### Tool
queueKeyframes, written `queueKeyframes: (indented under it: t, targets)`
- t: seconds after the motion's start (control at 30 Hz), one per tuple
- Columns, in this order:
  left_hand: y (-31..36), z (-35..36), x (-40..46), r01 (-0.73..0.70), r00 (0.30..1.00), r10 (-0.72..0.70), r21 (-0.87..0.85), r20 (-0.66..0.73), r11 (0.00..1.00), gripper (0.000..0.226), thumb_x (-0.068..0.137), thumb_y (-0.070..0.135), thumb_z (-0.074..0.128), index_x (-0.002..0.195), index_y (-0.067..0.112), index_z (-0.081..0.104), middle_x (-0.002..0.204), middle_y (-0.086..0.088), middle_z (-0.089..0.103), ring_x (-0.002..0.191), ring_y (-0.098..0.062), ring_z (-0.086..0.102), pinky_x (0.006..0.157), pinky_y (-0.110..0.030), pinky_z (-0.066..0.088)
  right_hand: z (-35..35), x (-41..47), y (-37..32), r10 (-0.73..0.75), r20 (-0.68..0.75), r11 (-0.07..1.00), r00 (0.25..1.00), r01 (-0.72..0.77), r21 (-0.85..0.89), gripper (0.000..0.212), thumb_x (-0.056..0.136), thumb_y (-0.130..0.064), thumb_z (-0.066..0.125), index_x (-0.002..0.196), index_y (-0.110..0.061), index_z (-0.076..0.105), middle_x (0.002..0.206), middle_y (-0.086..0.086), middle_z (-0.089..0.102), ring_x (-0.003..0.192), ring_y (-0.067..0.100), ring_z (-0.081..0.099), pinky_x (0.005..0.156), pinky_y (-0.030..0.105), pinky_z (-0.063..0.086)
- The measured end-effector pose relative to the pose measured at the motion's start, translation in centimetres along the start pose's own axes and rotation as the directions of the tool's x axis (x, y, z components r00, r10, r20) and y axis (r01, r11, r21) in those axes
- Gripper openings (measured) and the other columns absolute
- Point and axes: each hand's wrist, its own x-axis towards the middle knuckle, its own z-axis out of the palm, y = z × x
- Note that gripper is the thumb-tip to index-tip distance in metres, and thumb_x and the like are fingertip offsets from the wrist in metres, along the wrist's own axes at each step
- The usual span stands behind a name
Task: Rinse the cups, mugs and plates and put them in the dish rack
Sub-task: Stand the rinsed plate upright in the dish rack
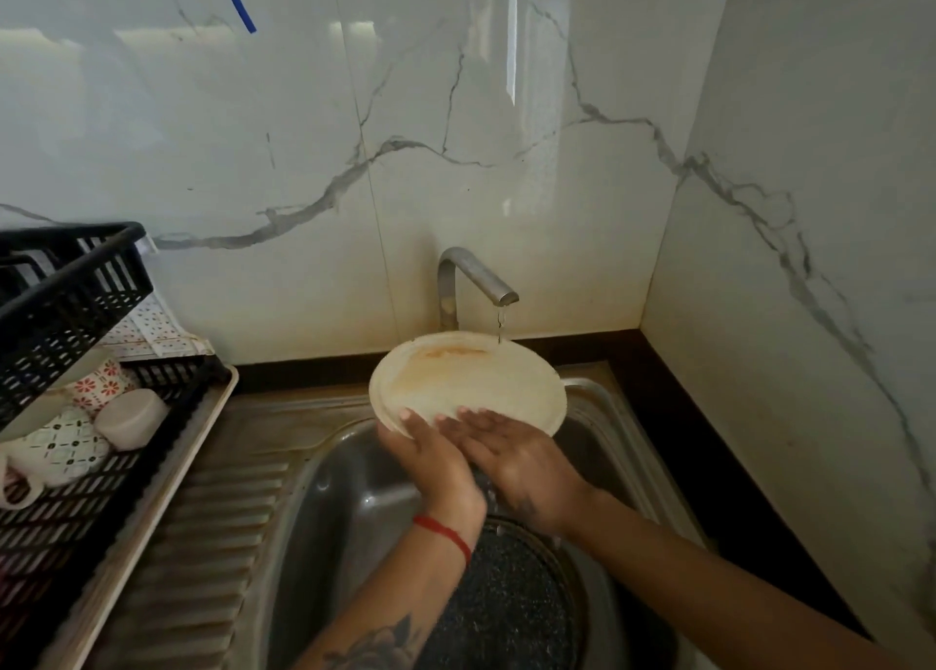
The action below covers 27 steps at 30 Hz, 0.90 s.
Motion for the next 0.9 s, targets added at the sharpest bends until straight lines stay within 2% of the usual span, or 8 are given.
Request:
queueKeyframes:
  t: [0.17,0.27,0.33,0.5,0.6,0.67,0.8,0.9]
  targets:
    - [1.4,-1.2,2.7,-0.076,0.994,0.067,0.096,0.091,0.992,0.039,0.105,0.031,0.030,0.143,0.027,0.031,0.133,-0.007,0.047,0.112,-0.025,0.052,0.096,-0.049,0.048,-1.8,-2.8,3.6,-0.026,0.106,0.996,0.994,0.034,-0.078,0.054,0.095,-0.034,0.051,0.145,-0.023,0.032,0.153,0.006,0.030,0.143,0.029,0.023,0.116,0.046,0.018]
    - [1.5,-1.5,2.8,-0.128,0.984,0.110,0.124,0.140,0.984,0.039,0.104,0.035,0.030,0.143,0.030,0.032,0.128,-0.001,0.047,0.109,-0.021,0.051,0.092,-0.045,0.050,-2.2,-3.2,3.9,0.218,0.182,0.967,0.959,-0.186,-0.175,0.071,0.096,-0.041,0.049,0.149,-0.029,0.003,0.158,0.005,0.000,0.146,0.031,-0.003,0.117,0.043,-0.008]
    - [0.9,-1.2,2.3,-0.090,0.990,0.078,0.112,0.113,0.990,0.036,0.104,0.036,0.031,0.139,0.032,0.036,0.124,0.000,0.048,0.107,-0.020,0.052,0.088,-0.043,0.050,-1.0,-1.6,1.7,0.231,0.217,0.963,0.948,-0.190,-0.193,0.086,0.092,-0.032,0.054,0.149,-0.027,-0.010,0.158,0.007,-0.008,0.146,0.030,-0.010,0.112,0.039,-0.019]
    - [1.0,-1.4,2.0,-0.041,0.994,0.026,0.134,0.109,0.990,0.032,0.103,0.038,0.033,0.132,0.029,0.043,0.120,-0.002,0.053,0.105,-0.023,0.056,0.084,-0.046,0.053,-1.3,-0.5,-0.2,-0.064,0.285,0.985,0.956,0.107,-0.137,0.087,0.083,-0.022,0.068,0.150,-0.013,0.014,0.157,0.009,0.014,0.145,0.022,0.003,0.119,0.047,0.009]
    - [2.3,-2.1,4.0,-0.074,0.993,0.051,0.232,0.103,0.970,0.041,0.103,0.039,0.032,0.140,0.023,0.039,0.127,-0.004,0.048,0.113,-0.028,0.051,0.092,-0.048,0.049,-3.4,-3.0,2.2,-0.035,0.213,0.991,0.976,0.061,-0.116,0.071,0.087,-0.010,0.065,0.148,-0.015,0.027,0.153,0.006,0.029,0.143,0.027,0.021,0.113,0.050,0.029]
    - [2.3,-1.9,3.7,-0.113,0.994,0.108,0.238,0.037,0.965,0.044,0.102,0.043,0.031,0.141,0.023,0.035,0.122,-0.002,0.047,0.104,-0.022,0.054,0.080,-0.038,0.052,-3.6,-3.2,2.7,0.026,0.129,0.990,0.991,-0.008,-0.144,0.070,0.081,-0.006,0.072,0.143,-0.012,0.039,0.145,0.009,0.044,0.136,0.030,0.037,0.106,0.051,0.039]
    - [0.2,-0.8,-0.3,-0.129,0.988,0.129,0.011,-0.080,0.992,0.046,0.103,0.041,0.031,0.146,0.025,0.024,0.126,-0.001,0.045,0.102,-0.016,0.054,0.076,-0.029,0.051,-2.1,-1.3,0.7,0.009,0.054,0.988,0.998,-0.001,-0.156,0.070,0.070,-0.009,0.081,0.134,-0.012,0.053,0.135,0.007,0.056,0.126,0.029,0.051,0.103,0.048,0.043]
    - [0.2,-1.4,-0.1,-0.038,0.999,0.038,-0.004,-0.011,0.999,0.044,0.103,0.043,0.027,0.145,0.029,0.026,0.135,-0.005,0.045,0.110,-0.021,0.052,0.085,-0.039,0.050,-1.7,-1.7,0.5,-0.039,0.203,0.999,0.978,0.042,-0.009,0.054,0.095,-0.032,0.051,0.146,-0.022,0.034,0.151,0.003,0.034,0.142,0.026,0.027,0.116,0.045,0.023]
